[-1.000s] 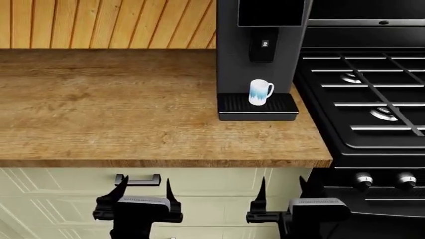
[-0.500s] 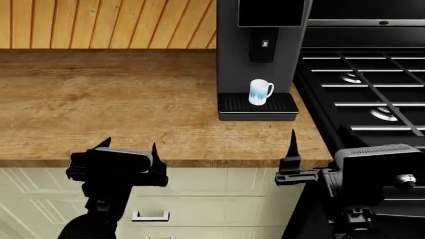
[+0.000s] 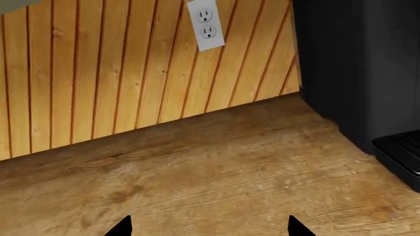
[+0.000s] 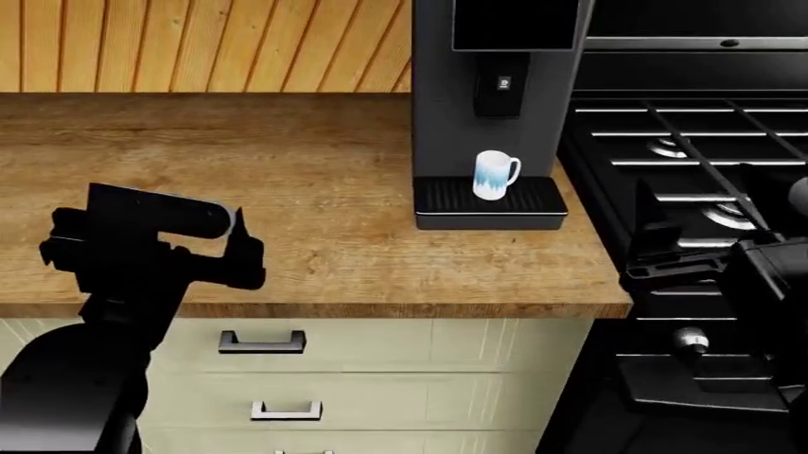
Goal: Press the button on the coffee machine to serve coffee.
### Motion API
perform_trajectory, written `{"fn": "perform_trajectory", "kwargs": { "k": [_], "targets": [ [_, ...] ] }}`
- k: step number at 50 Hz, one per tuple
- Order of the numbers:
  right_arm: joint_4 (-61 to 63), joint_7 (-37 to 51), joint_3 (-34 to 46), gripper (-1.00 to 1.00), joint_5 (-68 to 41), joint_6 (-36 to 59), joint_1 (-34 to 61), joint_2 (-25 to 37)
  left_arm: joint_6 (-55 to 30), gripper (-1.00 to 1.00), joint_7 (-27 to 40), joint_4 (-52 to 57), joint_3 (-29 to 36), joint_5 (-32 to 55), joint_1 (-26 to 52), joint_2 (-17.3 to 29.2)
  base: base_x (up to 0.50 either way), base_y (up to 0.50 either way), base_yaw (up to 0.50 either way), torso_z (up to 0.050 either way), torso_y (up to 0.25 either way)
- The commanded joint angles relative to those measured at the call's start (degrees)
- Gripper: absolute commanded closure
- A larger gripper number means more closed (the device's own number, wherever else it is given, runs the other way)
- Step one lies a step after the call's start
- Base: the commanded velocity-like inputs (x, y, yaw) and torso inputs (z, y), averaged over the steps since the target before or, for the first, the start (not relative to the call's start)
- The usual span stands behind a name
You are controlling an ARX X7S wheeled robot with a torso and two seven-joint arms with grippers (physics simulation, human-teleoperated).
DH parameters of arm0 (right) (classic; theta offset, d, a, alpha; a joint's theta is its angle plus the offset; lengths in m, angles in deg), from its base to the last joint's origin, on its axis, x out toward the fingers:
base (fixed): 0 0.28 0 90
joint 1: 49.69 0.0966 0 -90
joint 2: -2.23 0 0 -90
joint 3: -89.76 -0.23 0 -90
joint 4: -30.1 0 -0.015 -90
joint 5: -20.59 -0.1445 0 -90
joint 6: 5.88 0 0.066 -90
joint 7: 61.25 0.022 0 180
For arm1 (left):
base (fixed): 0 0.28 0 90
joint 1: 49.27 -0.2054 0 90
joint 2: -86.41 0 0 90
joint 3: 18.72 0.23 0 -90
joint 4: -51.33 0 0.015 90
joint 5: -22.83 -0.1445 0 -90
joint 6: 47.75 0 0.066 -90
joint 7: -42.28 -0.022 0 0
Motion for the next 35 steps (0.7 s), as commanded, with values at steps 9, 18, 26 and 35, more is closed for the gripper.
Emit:
{"fn": "perform_trajectory", "kwargs": {
  "k": [9,18,26,35],
  "targets": [
    [-2.2,-4.2,-4.4,-1.00,-3.3,6.8,4.0,2.0,-3.6,-1.00,-1.3,0.6,-1.2,0.4,2.5,1.4,0.00,0.00,0.00,0.000,0.000],
    [-3.0,-3.9,-4.2,-1.00,-3.1,5.2,3.1,2.4,-3.2,-1.00,-1.2,0.0,-1.1,0.4,2.2,1.5,0.15,0.00,0.00,0.000,0.000],
    [-3.6,-3.6,-3.8,-1.00,-3.2,5.0,3.4,2.7,-2.7,-1.00,-0.9,-0.1,-0.8,0.4,1.6,1.4,0.38,0.00,0.00,0.000,0.000],
    [-3.6,-3.1,-3.6,-1.00,-3.2,4.6,3.1,2.8,-2.3,-1.00,-0.9,0.1,-1.2,0.6,1.0,1.7,0.39,-0.06,0.00,0.000,0.000]
  ]
}}
